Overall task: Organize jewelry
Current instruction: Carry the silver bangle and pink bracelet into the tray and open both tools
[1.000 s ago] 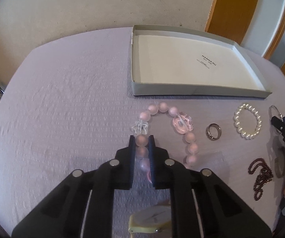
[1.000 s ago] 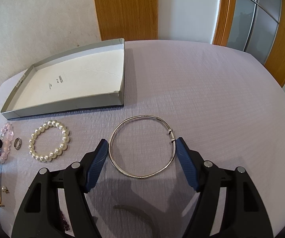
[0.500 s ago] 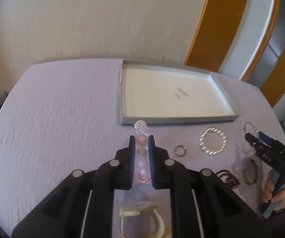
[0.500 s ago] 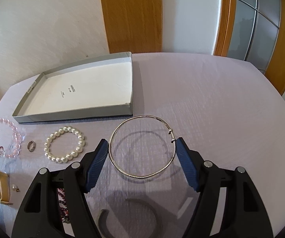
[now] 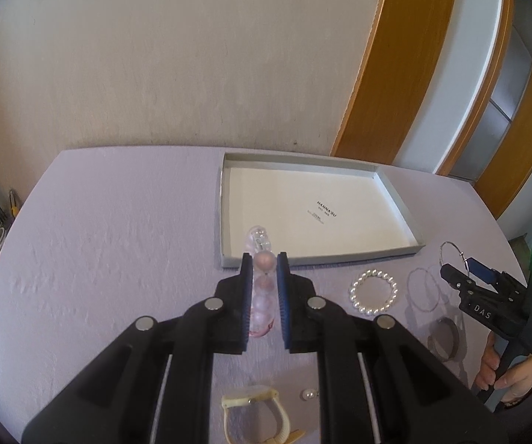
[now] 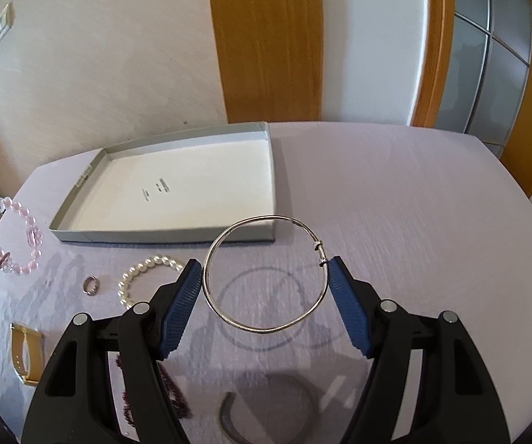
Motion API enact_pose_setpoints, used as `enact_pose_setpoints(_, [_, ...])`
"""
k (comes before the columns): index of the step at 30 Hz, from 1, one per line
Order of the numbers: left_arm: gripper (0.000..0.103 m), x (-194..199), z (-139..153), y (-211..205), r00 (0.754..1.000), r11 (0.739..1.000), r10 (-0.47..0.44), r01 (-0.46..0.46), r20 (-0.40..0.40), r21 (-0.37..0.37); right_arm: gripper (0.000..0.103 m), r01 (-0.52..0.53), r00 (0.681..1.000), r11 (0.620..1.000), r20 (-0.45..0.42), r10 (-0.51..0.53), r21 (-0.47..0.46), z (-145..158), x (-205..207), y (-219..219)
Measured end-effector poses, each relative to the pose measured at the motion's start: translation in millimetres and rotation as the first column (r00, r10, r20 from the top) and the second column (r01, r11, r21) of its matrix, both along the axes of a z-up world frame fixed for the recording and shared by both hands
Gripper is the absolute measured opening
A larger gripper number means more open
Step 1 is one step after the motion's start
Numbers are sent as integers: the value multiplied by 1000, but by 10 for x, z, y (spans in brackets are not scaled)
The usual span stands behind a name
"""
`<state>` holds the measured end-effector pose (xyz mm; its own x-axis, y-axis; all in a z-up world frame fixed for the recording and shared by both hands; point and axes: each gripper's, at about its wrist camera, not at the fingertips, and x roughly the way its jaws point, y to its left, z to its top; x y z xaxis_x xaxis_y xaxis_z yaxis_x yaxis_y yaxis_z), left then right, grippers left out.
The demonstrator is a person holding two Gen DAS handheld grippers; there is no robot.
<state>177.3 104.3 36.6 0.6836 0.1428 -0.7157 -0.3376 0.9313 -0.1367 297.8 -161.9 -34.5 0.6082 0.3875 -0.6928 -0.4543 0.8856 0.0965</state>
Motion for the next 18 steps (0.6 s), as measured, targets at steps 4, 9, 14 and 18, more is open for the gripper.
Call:
enact_pose_setpoints(4, [13,91,87,22,1000,1000,-9,9,11,11,71,-28,1000,1000,10,28,0,128,72,123])
enact_pose_setpoints(9, [13,336,163,64,1000,999,-21,20,18,28,71,-70,997,997,32,70,-13,285,242,385])
enact_pose_setpoints(14, [13,647,145,163,1000,1000,-25,25,7,18,71,-96,995,995,15,96,-20,325,552,673])
enact_pose_setpoints(18, [13,936,69,248,999,999,-33,33,-6,20,71,-109,994,994,-22,109,-6,235,824,882])
